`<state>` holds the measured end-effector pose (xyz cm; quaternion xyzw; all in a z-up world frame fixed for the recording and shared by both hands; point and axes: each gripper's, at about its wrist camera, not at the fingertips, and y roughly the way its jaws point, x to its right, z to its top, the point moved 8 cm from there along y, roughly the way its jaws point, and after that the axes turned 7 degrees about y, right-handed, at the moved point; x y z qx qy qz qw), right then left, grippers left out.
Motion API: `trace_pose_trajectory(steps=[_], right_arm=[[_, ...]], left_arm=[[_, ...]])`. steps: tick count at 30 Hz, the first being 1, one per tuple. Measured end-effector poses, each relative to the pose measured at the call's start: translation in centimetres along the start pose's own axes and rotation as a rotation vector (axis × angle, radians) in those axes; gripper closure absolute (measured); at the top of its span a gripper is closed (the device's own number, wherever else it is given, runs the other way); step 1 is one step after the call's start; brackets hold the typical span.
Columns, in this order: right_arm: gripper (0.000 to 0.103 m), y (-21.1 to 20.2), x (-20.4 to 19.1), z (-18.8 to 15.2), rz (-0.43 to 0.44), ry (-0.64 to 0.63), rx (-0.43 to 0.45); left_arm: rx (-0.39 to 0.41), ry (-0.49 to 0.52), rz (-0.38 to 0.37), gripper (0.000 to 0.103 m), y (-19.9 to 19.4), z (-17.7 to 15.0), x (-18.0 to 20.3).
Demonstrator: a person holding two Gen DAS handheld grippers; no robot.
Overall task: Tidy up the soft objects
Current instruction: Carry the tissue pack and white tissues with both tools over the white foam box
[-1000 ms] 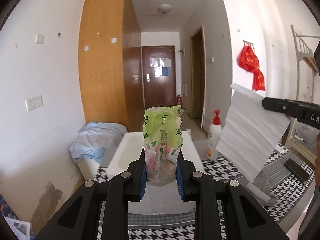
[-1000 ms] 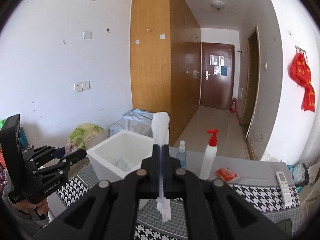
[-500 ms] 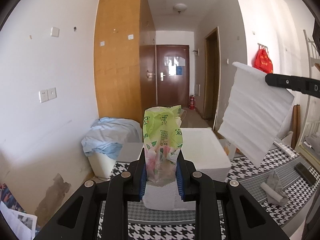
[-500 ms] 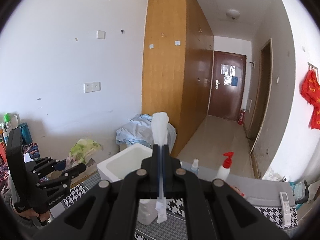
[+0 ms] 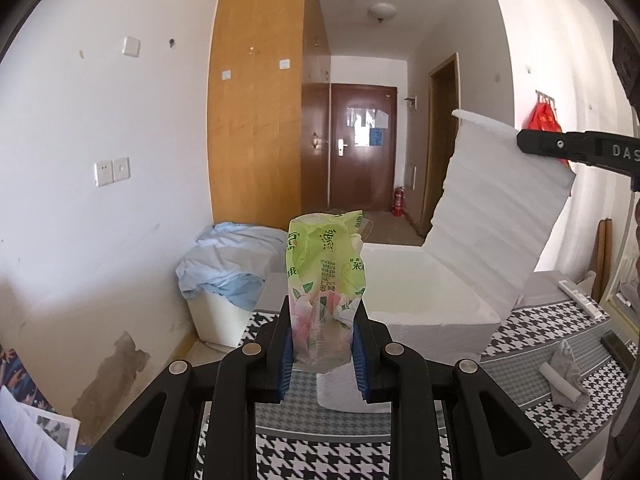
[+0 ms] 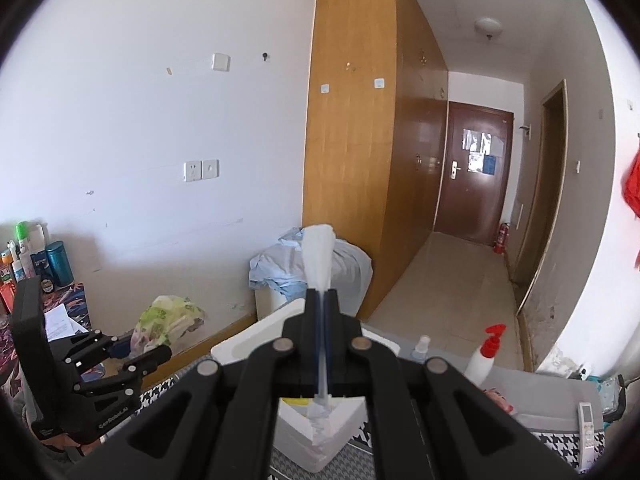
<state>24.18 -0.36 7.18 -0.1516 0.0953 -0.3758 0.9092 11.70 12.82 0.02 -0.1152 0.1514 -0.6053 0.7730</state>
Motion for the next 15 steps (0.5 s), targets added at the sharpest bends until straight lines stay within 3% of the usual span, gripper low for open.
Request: trace_pose_trajectory(steps=[15], right_arm=[[0.099,5.3,-0.8,-2.0,0.011,0.003,-0.152]], left_arm=[[-0.020,-0.031,0.024,0.077,0.5,-1.2,-1.8]])
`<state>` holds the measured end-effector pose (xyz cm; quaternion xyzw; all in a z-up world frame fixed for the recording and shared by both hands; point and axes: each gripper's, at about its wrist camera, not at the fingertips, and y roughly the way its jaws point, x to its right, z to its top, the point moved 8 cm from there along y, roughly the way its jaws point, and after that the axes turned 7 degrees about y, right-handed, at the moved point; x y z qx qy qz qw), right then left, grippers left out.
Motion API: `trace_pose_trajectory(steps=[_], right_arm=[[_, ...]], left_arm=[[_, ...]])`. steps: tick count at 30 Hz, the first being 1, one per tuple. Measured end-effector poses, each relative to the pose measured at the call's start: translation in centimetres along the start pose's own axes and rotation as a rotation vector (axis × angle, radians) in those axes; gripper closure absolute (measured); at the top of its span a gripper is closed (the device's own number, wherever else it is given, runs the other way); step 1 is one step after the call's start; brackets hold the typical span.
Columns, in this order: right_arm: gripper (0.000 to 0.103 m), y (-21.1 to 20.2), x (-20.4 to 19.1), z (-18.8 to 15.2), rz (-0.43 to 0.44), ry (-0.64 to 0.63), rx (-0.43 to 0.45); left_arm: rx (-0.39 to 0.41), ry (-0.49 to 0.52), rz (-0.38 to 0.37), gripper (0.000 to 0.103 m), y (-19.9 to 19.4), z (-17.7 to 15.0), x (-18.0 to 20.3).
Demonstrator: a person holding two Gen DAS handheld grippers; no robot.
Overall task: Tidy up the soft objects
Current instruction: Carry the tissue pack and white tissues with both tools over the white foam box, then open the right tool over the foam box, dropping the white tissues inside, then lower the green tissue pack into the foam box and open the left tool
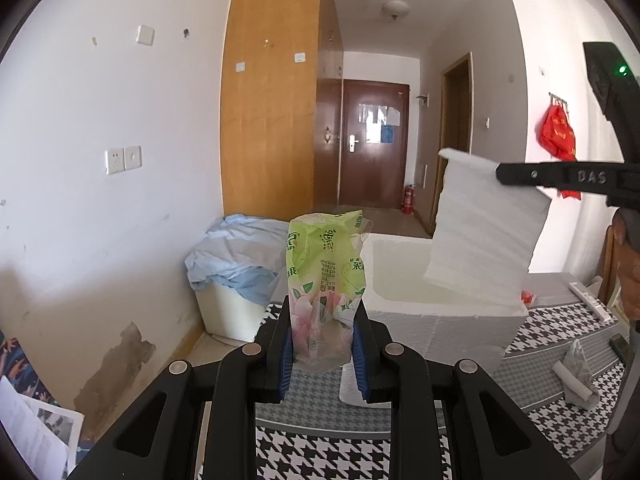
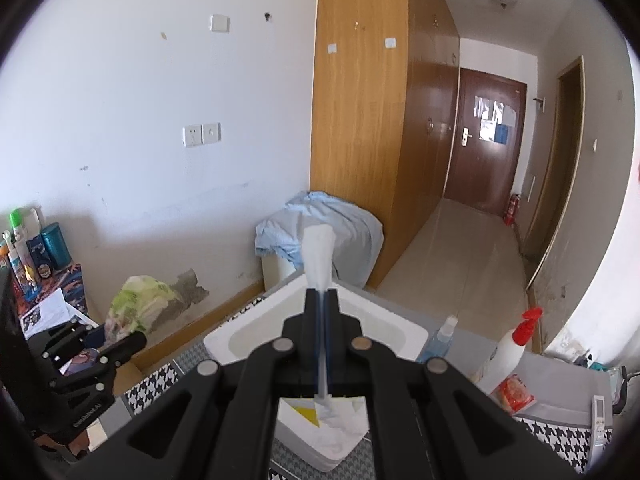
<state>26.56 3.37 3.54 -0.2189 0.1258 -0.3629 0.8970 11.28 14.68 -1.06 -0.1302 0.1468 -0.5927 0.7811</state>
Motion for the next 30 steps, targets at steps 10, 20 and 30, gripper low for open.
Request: trace_pose_trajectory(steps=[10,20,30], right_arm=[[0.099,2.8,0.1,-1.6,-0.028,0.003,-0.098],[0.079,6.0,0.8,-4.1,-0.053,-0.006,-0.226],[0.027,5.7,0.9,-4.3,-0.056,-0.003,-0.215]], left_arm=[[-0.004,-0.007,0.003,0.077,0.0,-0.2,0.0],[-0.015,-0.011,0.013,0.077,0.4,-0.5,-0.4],[-0.016,-0.007,0.011,0.077,0.6,-0.3,-0.4]])
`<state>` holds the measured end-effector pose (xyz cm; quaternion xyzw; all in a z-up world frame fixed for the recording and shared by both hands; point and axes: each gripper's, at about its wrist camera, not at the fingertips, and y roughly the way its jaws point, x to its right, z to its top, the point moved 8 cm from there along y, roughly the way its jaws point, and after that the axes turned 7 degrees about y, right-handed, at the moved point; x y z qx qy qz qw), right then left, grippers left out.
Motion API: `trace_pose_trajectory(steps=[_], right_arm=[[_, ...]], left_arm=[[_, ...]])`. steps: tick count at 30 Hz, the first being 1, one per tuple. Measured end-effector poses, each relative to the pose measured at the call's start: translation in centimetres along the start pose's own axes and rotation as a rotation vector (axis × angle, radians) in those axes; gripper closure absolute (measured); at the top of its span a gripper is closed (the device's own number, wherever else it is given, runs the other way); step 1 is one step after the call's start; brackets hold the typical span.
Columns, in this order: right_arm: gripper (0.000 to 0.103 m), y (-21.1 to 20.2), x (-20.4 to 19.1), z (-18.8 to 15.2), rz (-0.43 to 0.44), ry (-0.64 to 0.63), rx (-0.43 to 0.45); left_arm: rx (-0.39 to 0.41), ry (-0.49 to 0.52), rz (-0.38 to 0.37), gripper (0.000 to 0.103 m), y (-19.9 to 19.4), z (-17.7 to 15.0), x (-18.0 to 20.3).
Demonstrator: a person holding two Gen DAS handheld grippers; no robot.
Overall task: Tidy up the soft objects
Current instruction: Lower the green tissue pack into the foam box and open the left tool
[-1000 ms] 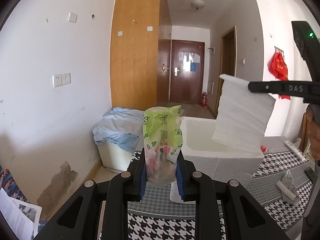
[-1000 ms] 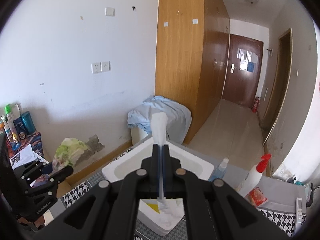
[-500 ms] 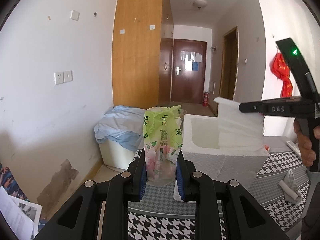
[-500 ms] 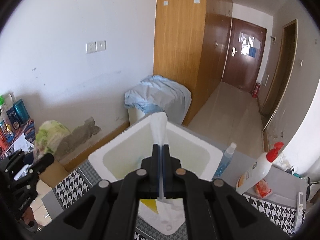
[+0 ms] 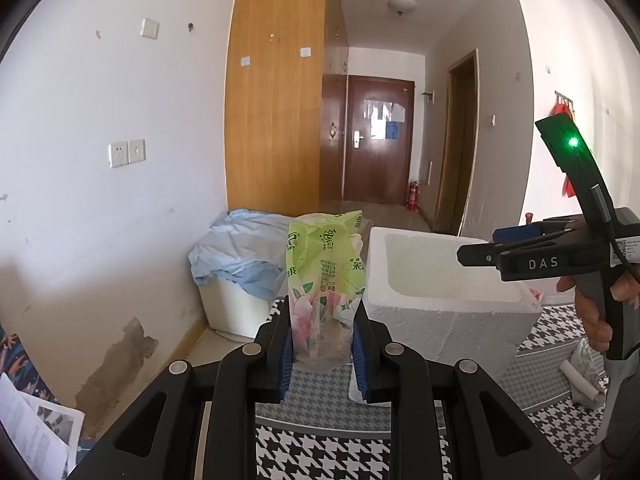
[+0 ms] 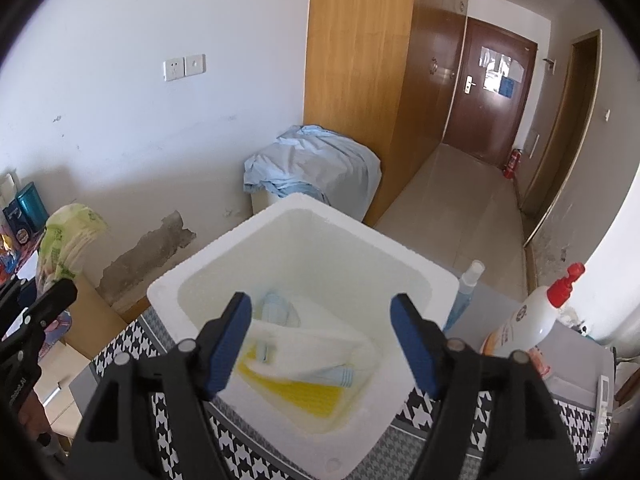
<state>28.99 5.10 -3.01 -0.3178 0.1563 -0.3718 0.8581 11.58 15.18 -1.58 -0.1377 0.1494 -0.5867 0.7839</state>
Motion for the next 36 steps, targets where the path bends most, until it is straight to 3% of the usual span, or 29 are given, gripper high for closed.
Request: trace_pose_trajectory(steps=[6,13,23,36], right_arm=[[0.027,-1.1,0.1,0.0,0.001,0.006,0.025],[0.009,-3.4,0.9,-0.1,0.033,0.051,0.098],[0.008,-7.3,1.0,-0.9,0.013,0.059,0.227],[0.008,-9.1,1.5,-2.5,-0.030,0.075,0.301]], left_arm=[[0.008,0.012,-0.013,0.077,0.1,0.5,0.3],[0.028,0.028,-0.044,0.077,0.3,1.7,1.1],[0.054,0.057,-0.087,0.077,0.7,3.1,2.8],[0.072,0.077,-0.133,0.077,1.5,4.2,4.4]])
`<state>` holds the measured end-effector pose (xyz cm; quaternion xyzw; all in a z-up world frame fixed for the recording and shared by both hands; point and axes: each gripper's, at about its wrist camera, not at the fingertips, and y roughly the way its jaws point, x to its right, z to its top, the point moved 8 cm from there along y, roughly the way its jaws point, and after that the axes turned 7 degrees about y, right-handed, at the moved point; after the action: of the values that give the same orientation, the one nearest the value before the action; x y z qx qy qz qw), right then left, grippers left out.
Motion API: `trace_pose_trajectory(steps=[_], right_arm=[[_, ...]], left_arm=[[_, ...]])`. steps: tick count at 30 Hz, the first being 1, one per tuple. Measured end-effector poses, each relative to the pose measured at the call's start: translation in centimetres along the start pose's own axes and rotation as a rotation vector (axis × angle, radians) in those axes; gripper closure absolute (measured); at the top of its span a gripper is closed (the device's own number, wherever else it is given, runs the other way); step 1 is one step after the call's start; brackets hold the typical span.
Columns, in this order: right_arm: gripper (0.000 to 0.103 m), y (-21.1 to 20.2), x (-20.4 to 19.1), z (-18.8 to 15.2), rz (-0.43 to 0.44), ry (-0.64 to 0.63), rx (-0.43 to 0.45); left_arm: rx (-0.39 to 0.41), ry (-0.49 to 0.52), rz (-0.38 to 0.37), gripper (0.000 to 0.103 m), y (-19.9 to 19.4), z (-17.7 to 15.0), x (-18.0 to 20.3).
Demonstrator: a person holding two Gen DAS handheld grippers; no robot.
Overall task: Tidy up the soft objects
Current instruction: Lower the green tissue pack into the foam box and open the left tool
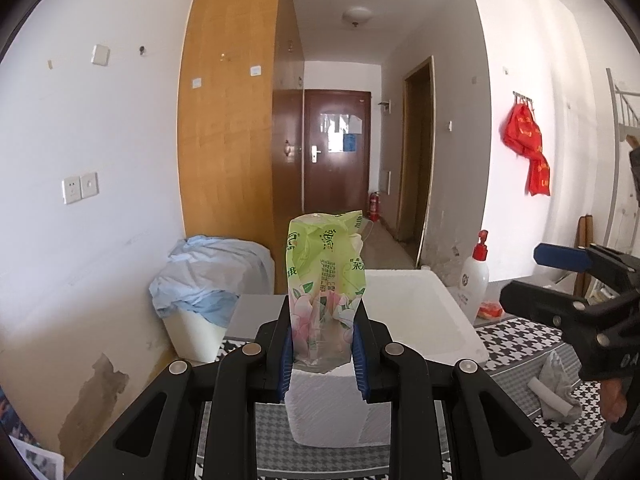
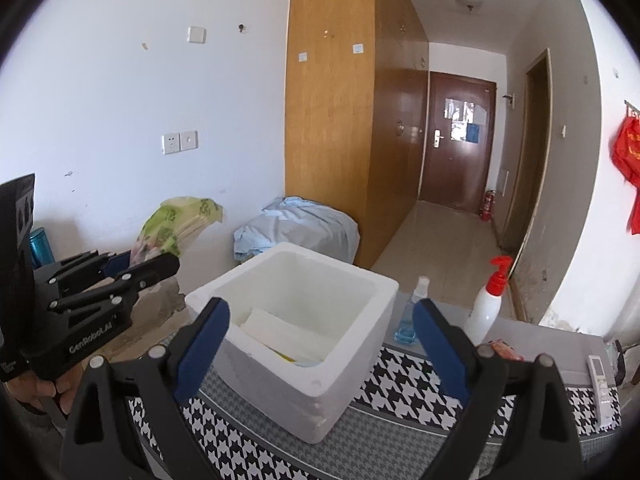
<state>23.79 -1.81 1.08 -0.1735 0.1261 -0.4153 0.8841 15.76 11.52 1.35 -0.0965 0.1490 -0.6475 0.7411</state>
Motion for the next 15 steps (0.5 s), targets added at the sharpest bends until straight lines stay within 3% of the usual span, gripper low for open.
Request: trace_pose_trajectory(steps=[15], right_arm=[[0.008,-1.5,0.8,-1.7,-0.021,0.017,0.021]], left_arm=[[-0.011,0.011,-0.044,0.077,1.7,0.5,1.2]])
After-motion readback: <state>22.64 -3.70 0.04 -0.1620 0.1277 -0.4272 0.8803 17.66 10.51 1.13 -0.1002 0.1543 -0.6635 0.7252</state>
